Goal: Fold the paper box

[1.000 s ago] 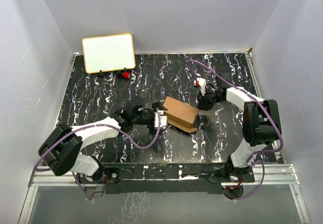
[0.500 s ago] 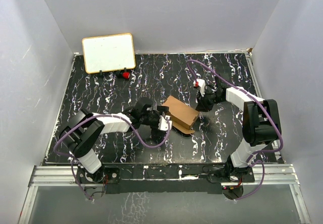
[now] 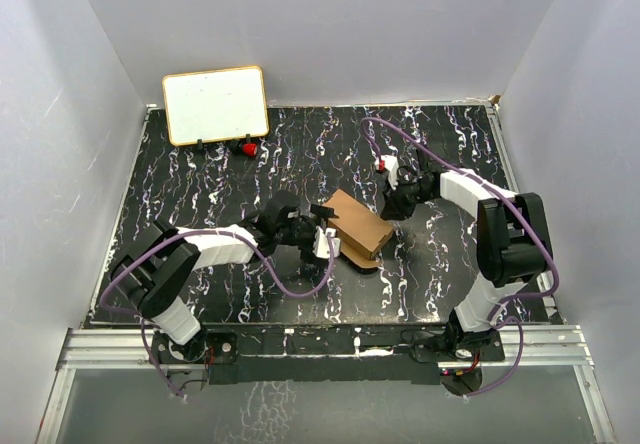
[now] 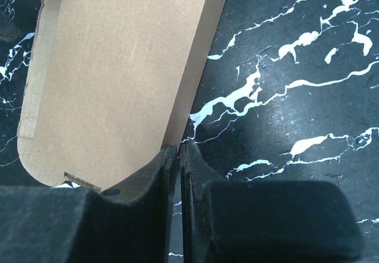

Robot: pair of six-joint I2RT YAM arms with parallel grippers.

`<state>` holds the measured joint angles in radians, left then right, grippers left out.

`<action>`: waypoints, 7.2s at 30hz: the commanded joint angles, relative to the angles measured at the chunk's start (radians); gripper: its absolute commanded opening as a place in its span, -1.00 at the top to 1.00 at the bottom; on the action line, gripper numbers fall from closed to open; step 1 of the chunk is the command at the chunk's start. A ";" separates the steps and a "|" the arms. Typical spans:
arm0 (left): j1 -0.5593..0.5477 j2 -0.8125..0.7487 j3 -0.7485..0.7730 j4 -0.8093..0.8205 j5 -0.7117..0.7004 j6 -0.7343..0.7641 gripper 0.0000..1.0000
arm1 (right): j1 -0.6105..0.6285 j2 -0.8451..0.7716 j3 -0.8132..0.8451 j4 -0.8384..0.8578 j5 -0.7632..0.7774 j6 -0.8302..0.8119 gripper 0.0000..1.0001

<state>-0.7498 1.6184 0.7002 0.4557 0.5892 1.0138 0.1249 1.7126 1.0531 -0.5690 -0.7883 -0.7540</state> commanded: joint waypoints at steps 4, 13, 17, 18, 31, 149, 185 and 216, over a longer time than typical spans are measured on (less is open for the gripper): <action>0.000 -0.015 0.023 -0.075 0.042 0.051 -0.75 | 0.073 0.048 0.081 0.042 -0.032 0.005 0.69; 0.000 -0.003 0.018 -0.068 0.007 0.065 -0.73 | 0.125 0.159 0.209 -0.009 -0.100 0.021 0.69; 0.000 0.001 0.015 -0.059 0.008 0.056 -0.71 | 0.125 0.203 0.279 -0.029 -0.125 0.051 0.67; 0.000 0.004 0.015 -0.057 0.008 0.054 -0.71 | 0.125 0.210 0.292 -0.031 -0.133 0.059 0.66; -0.003 0.030 0.032 0.009 0.018 -0.067 -0.67 | 0.219 0.313 0.444 -0.100 -0.185 0.073 0.65; -0.007 -0.035 -0.043 -0.203 -0.089 -0.093 -0.36 | 0.480 -0.242 -0.228 -0.091 0.048 -1.144 0.84; -0.006 -0.021 -0.035 -0.210 -0.076 -0.095 -0.35 | 0.508 -0.121 -0.077 -0.197 0.064 -1.205 0.85; -0.006 -0.012 -0.030 -0.216 -0.066 -0.093 -0.35 | 0.462 -0.082 0.013 -0.266 0.076 -1.233 0.85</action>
<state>-0.7483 1.5761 0.6735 0.3412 0.4549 0.9497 0.6041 1.6260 1.0065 -0.8833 -0.6731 -1.9320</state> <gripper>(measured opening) 0.679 0.087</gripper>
